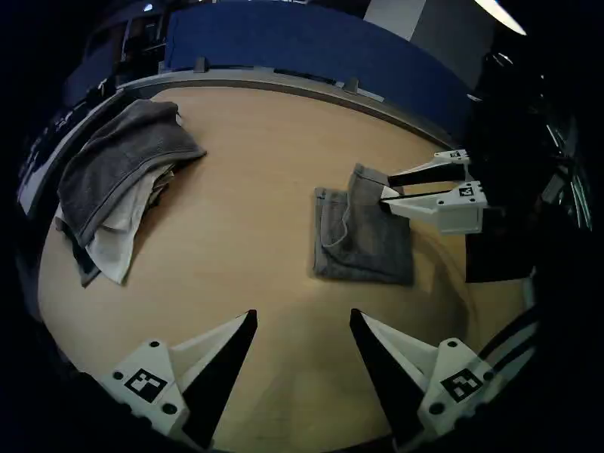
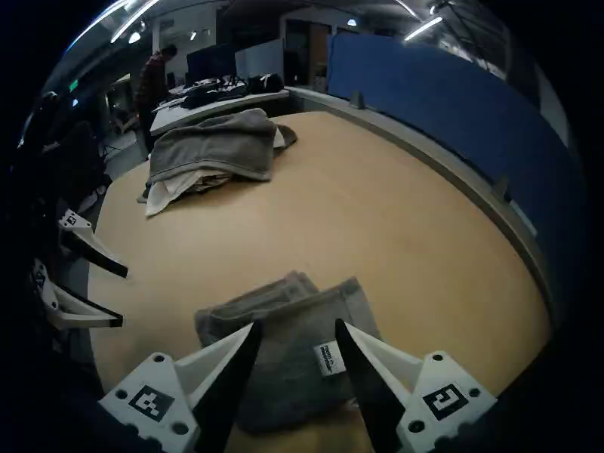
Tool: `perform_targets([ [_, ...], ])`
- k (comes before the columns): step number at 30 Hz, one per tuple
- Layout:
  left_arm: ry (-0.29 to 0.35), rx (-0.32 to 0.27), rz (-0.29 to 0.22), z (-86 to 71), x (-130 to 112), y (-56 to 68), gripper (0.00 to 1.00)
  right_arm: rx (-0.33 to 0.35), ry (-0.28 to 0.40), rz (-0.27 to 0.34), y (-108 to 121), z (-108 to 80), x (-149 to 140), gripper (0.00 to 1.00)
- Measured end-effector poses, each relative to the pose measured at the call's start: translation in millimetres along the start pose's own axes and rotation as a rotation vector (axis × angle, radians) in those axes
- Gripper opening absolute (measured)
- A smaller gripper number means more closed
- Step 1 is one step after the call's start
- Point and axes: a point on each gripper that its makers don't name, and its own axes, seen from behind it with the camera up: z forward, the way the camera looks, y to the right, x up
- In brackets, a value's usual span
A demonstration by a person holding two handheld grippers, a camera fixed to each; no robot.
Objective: Fold towel
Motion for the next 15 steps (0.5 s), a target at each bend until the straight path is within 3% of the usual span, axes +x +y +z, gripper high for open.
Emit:
perform_targets([
  [15,0.003,-0.007,0.013,-0.3,2.2,3.3,0.91,-0.026,-0.039,0.11,-22.4,-23.2,-60.1,0.74],
])
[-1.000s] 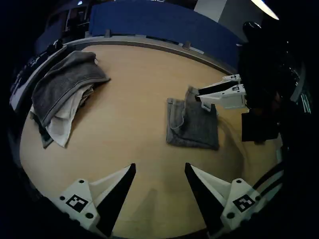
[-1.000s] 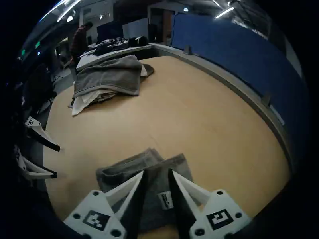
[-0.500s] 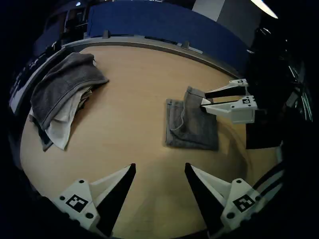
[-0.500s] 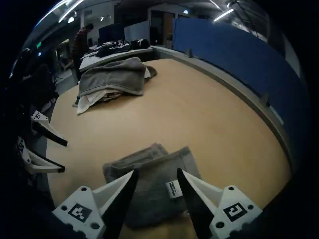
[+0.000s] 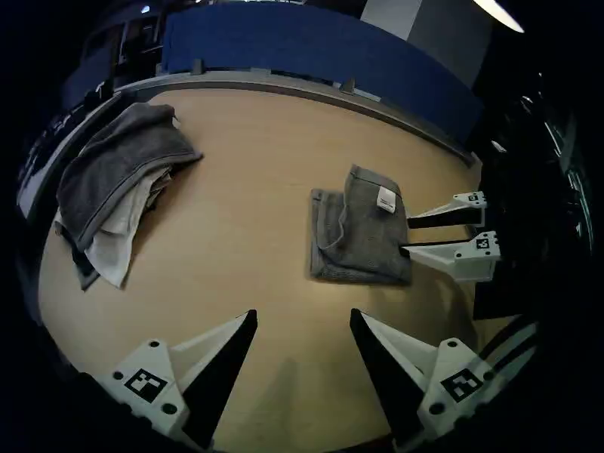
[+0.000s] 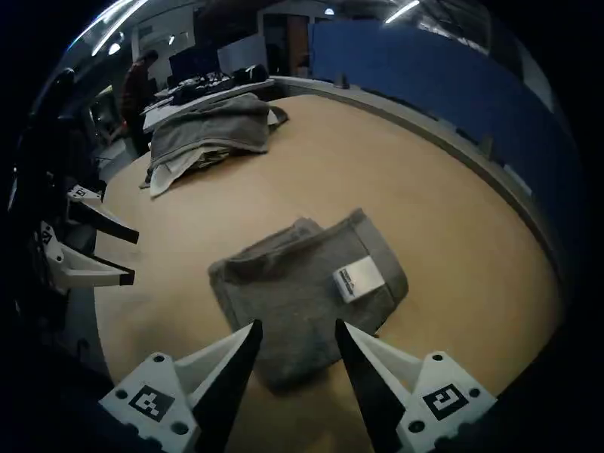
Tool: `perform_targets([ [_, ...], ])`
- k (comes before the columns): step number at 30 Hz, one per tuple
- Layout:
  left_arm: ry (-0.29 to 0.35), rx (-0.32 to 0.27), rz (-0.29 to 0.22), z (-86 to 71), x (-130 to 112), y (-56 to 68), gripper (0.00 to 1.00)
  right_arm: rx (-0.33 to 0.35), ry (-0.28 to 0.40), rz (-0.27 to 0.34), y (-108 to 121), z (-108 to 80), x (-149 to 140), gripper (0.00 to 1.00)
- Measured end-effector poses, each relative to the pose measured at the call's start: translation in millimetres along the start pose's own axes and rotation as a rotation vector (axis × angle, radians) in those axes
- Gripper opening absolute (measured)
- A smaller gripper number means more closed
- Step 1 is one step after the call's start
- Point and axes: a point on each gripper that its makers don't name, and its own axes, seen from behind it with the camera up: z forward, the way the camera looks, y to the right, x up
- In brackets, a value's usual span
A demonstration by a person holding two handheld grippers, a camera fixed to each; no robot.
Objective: Fold towel
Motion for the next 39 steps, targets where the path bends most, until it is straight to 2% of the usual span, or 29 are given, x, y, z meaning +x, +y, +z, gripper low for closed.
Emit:
perform_targets([
  [6,0.002,-0.005,0.006,-0.9,0.5,4.6,0.91,-0.017,-0.008,0.04,-4.1,-6.3,-16.3,0.74],
  [17,0.005,-0.009,0.006,-1.8,0.6,7.8,0.91,-0.035,-0.05,0.039,-20.8,-9.4,-51.0,0.74],
  [35,0.006,-0.005,0.008,-5.6,-4.3,9.1,0.91,-0.07,-0.057,0.068,-22.3,-2.6,-62.6,0.74],
  [39,0.007,-0.004,0.006,-7.0,-4.4,8.5,0.91,-0.074,-0.064,0.071,-25.3,-0.5,-64.8,0.69],
])
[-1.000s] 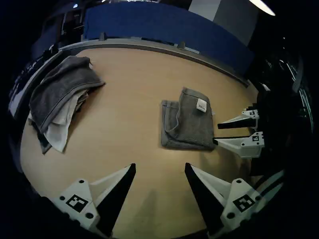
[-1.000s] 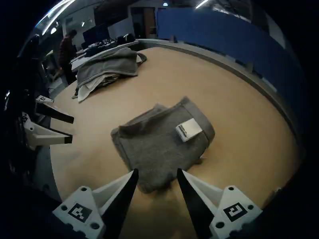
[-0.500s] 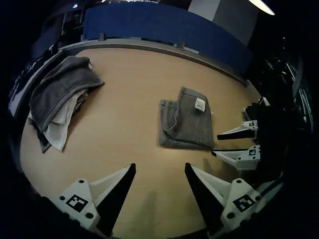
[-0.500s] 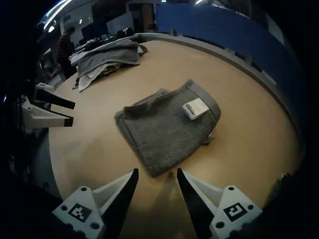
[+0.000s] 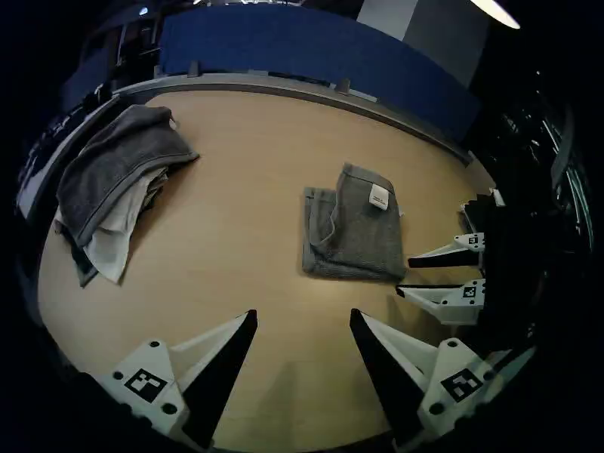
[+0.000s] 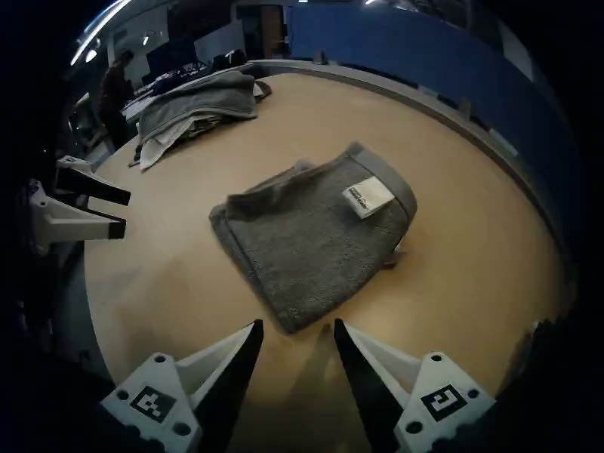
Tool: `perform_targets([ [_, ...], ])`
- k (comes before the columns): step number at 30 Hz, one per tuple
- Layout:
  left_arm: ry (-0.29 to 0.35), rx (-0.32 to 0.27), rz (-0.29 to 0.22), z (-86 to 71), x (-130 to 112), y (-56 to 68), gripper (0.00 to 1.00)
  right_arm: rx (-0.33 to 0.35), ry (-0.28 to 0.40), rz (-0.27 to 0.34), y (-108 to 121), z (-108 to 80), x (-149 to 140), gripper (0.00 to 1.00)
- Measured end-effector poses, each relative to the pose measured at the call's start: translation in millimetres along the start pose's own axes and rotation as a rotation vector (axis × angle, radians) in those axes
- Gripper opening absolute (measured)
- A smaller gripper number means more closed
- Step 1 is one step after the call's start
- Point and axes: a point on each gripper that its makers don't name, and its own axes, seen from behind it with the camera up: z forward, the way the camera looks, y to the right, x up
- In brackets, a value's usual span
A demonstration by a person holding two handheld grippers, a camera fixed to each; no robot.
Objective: Fold towel
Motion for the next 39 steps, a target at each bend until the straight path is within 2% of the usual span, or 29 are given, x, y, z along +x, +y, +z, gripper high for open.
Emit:
perform_targets([
  [8,0.001,0.001,0.0,-0.7,0.3,1.4,0.91,0.0,0.005,0.041,-2.5,5.0,1.8,0.53],
  [20,0.002,0.003,-0.002,0.4,-1.4,0.5,0.91,0.01,0.001,0.078,-3.7,11.1,1.5,0.12],
  [24,0.002,0.004,-0.002,1.1,-1.1,0.4,0.91,0.012,0.005,0.079,-4.4,10.9,2.7,0.07],
  [32,0.003,0.004,-0.002,1.0,0.3,0.6,0.91,0.011,0.02,0.07,-0.9,6.8,7.9,0.05],
  [39,0.008,0.009,-0.003,-0.5,2.8,-1.3,0.91,-0.01,0.08,0.03,11.3,-7.1,30.4,0.04],
])
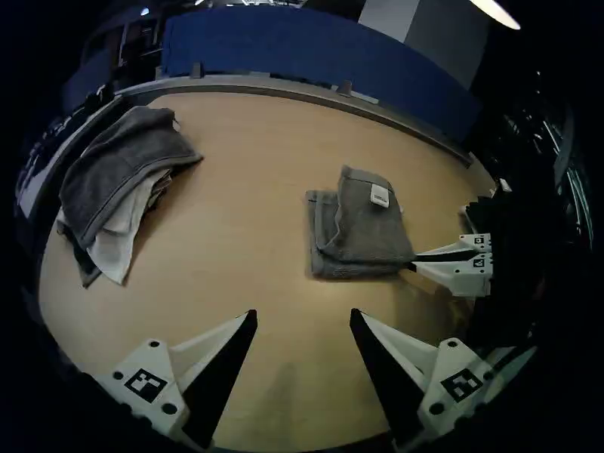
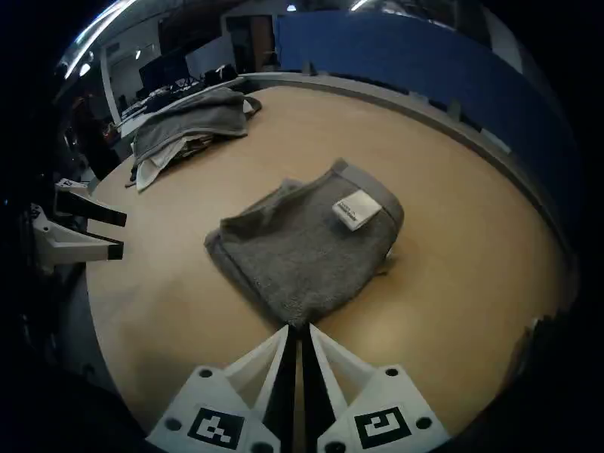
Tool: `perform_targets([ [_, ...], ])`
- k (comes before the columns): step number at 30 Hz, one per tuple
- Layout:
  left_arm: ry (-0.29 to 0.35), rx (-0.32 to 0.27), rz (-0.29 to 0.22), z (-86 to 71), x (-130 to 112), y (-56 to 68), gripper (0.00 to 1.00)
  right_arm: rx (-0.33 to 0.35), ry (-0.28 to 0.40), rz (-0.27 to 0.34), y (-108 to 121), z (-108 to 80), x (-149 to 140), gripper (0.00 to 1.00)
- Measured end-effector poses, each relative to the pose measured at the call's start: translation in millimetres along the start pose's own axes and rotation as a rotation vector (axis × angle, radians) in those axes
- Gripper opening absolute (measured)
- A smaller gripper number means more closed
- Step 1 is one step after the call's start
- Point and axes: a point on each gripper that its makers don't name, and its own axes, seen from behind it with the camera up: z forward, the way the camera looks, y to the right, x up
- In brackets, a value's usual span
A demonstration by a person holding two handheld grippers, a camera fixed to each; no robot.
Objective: Fold towel
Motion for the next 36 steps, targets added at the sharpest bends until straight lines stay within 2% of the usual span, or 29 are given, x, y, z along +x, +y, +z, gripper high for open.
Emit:
perform_targets([
  [12,0.027,0.004,-0.007,-4.1,8.9,-2.9,0.91,-0.044,0.171,-0.085,22.3,-43.9,75.0,0.04],
  [20,0.035,0.002,-0.004,-7.1,10.7,0.7,0.91,-0.059,0.257,-0.149,25.1,-74.5,112.6,0.04],
  [29,0.038,0.001,-0.004,-10.2,11.1,3.4,0.91,-0.069,0.315,-0.156,25.8,-97.3,133.0,0.04],
  [36,0.04,-0.005,-0.002,-12.7,13.0,5.8,0.91,-0.086,0.349,-0.137,33.9,-114.5,144.2,0.04],
])
